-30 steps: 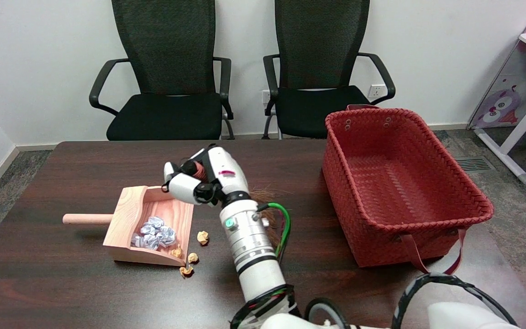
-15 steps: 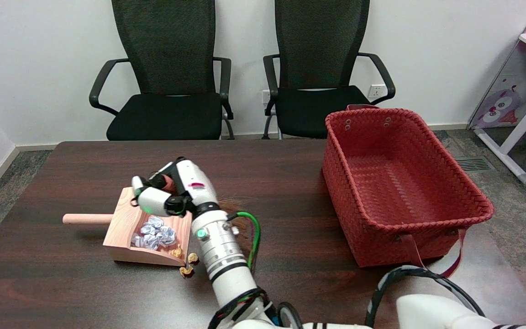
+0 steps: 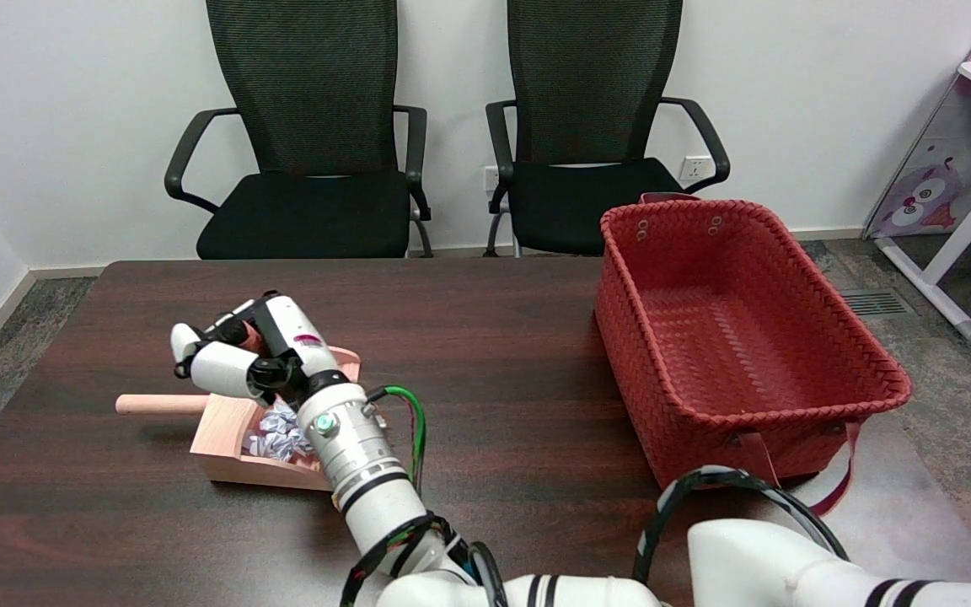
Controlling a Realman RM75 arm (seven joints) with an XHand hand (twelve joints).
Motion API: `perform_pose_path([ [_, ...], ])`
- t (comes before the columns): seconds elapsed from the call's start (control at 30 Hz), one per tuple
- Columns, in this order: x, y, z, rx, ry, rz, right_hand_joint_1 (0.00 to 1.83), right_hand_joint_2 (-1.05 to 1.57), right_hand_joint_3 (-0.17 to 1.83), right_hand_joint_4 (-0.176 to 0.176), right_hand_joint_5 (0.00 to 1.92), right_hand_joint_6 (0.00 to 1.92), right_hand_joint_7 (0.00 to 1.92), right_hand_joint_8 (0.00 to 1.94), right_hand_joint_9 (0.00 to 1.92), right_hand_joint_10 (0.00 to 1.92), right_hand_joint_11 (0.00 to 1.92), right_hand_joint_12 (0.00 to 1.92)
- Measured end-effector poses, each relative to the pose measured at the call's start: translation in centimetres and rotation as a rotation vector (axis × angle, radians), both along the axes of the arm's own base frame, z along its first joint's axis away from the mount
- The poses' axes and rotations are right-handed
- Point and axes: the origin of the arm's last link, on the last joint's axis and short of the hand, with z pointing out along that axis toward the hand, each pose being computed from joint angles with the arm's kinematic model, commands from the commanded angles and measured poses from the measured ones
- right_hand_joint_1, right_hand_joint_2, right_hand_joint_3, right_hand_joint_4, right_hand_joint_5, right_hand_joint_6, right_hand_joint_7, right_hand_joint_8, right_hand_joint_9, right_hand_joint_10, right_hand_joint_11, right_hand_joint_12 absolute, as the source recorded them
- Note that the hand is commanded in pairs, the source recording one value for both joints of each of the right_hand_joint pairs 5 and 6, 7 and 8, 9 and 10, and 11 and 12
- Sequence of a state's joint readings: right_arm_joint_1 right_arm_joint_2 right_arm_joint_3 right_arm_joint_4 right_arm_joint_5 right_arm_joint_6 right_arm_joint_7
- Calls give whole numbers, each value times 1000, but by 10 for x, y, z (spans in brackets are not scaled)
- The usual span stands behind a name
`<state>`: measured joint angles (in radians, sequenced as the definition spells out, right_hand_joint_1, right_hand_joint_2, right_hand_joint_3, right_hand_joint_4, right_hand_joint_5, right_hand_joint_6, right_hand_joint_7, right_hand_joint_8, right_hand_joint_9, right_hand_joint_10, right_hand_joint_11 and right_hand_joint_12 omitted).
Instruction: Sweep the paper ball into the dustpan.
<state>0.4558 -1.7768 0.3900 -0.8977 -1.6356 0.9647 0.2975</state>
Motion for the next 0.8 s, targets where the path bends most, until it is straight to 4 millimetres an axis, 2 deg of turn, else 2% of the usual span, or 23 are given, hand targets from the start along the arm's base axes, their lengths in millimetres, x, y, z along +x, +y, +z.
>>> perform_pose_path([
  [0.07, 0, -4, -3, 16, -38, -10, 886, 1070, 1833, 23, 1920, 1920, 1920, 1920, 1920, 1920, 1920, 1920],
  [0.13, 0, -8, -5, 30, -83, -19, 916, 1250, 1833, 1, 1920, 1920, 1920, 1920, 1920, 1920, 1920, 1920],
  [0.2, 1, -12, -5, 39, -119, -23, 917, 1435, 1698, -1, 1920, 1920, 1920, 1920, 1920, 1920, 1920, 1920],
  [0.3, 2, -19, -4, 51, -179, -23, 917, 1558, 1510, -2, 1920, 1920, 1920, 1920, 1920, 1920, 1920, 1920],
  [0.37, 3, -26, -1, 60, -222, -15, 947, 1571, 1455, -20, 1920, 1920, 1920, 1920, 1920, 1920, 1920, 1920],
  [0.8, 30, -56, 35, 198, -426, 137, 970, 1571, 1406, -29, 1920, 1920, 1920, 1920, 1920, 1920, 1920, 1920],
])
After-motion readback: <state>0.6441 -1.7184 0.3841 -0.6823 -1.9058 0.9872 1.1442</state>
